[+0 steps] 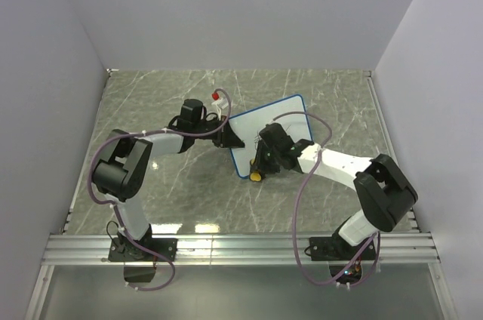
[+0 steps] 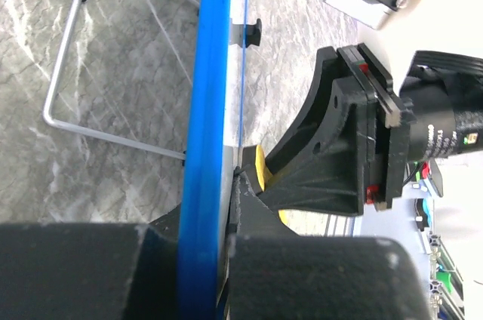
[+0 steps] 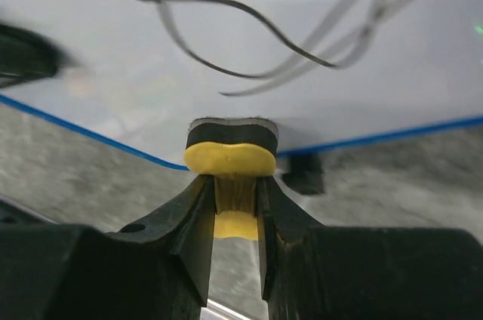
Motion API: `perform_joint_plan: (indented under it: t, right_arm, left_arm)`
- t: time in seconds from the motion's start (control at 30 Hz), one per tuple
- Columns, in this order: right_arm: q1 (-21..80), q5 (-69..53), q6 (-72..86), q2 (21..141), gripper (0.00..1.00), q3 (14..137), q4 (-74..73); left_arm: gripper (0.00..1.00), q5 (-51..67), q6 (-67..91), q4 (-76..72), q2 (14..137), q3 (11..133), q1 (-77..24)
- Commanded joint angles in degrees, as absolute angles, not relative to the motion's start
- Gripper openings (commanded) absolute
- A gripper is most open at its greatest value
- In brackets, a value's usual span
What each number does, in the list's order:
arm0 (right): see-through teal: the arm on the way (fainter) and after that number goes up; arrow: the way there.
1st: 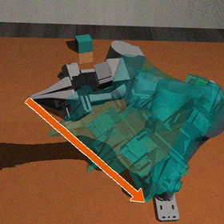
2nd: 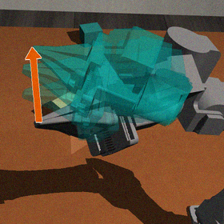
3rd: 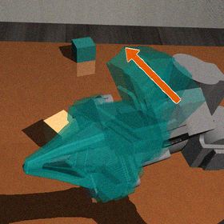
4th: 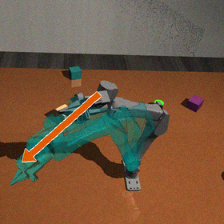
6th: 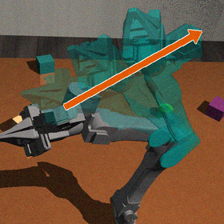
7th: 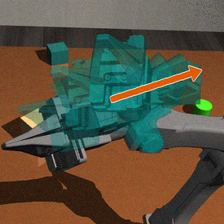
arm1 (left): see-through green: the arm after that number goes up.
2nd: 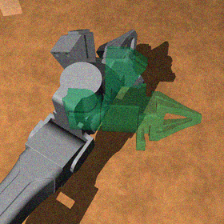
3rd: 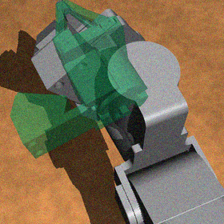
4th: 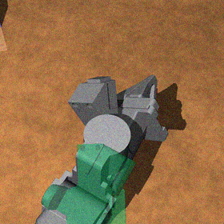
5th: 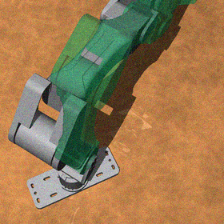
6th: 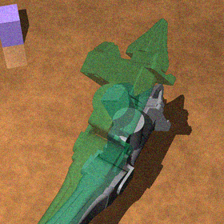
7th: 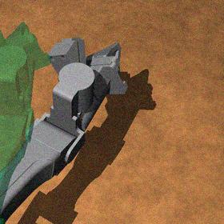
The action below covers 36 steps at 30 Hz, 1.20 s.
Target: Erase the whiteboard
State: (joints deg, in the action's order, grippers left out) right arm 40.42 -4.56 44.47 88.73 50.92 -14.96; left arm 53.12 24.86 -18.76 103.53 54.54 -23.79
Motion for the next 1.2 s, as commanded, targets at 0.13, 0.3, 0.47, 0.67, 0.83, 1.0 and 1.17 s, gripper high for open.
perform_joint_plan:
  t: [0.13, 0.3, 0.47, 0.67, 0.83, 1.0, 1.17]
  right_arm:
    - [38.1, -0.1, 40.4, 84.8, 0.00, 58.2, -20.6]
    - [36.8, 1.0, 37.8, 87.8, 0.00, 68.7, -22.9]
    - [33.5, 0.5, 36.4, 95.5, 0.00, 77.0, -24.7]
    - [29.0, 3.0, 37.9, 102.4, 0.00, 82.2, -27.2]
    - [30.0, 2.8, 38.6, 102.3, 0.00, 77.9, -25.6]
    - [33.8, 4.3, 40.2, 99.0, 0.00, 69.2, -23.6]
    - [35.7, 3.4, 42.8, 96.9, 0.00, 59.7, -21.5]
  left_arm:
    - [0.00, 50.4, 22.4, -7.9, 103.4, 52.4, -25.8]
    - [0.00, 50.2, 22.0, -7.0, 104.0, 53.0, -25.8]
    - [0.00, 50.1, 21.5, -5.8, 103.7, 53.3, -25.8]
    - [0.00, 49.7, 20.8, -3.5, 104.3, 54.5, -25.8]
    - [0.00, 49.7, 20.6, -3.1, 104.4, 54.5, -25.8]
    - [0.00, 49.4, 20.4, -2.9, 104.3, 54.1, -25.8]
    - [0.00, 49.4, 20.8, -3.2, 104.2, 54.1, -25.8]
